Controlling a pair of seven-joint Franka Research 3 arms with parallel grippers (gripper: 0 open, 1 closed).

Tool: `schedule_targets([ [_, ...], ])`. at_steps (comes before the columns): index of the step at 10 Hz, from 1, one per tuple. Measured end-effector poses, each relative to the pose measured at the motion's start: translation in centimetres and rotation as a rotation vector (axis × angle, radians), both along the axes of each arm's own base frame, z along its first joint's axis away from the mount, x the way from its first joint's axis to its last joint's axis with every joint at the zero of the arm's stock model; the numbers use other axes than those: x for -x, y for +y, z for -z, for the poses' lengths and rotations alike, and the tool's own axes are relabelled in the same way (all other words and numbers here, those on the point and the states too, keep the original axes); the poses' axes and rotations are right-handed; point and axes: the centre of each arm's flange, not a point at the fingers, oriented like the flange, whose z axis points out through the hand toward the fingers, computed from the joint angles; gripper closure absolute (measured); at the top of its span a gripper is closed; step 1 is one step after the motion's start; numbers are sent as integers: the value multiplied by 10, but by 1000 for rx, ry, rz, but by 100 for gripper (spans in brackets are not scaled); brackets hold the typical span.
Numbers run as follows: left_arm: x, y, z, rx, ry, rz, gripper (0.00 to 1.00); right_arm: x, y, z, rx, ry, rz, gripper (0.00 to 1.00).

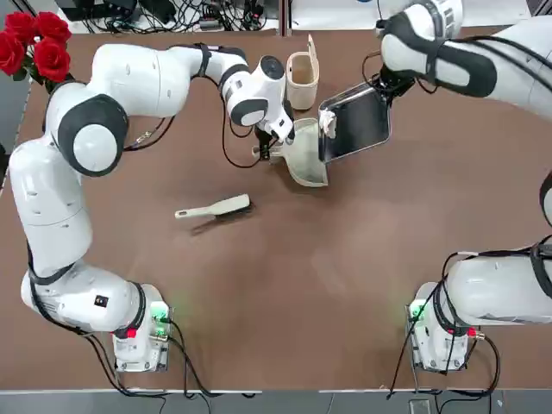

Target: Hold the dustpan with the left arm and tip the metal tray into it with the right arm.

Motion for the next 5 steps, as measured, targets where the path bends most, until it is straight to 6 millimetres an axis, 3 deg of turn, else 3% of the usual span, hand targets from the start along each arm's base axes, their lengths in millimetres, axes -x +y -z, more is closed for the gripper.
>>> schedule_targets([
  [1, 0, 0, 1, -3, -3, 3, 67, 20, 39, -21, 80, -36, 2, 95],
  [2, 0, 0, 1, -5, -3, 3, 67, 32, 60, -32, 109, -56, 22, 95],
  [5, 0, 1, 2, -10, -3, -17, 67, 46, 95, -27, 187, -115, 27, 95],
])
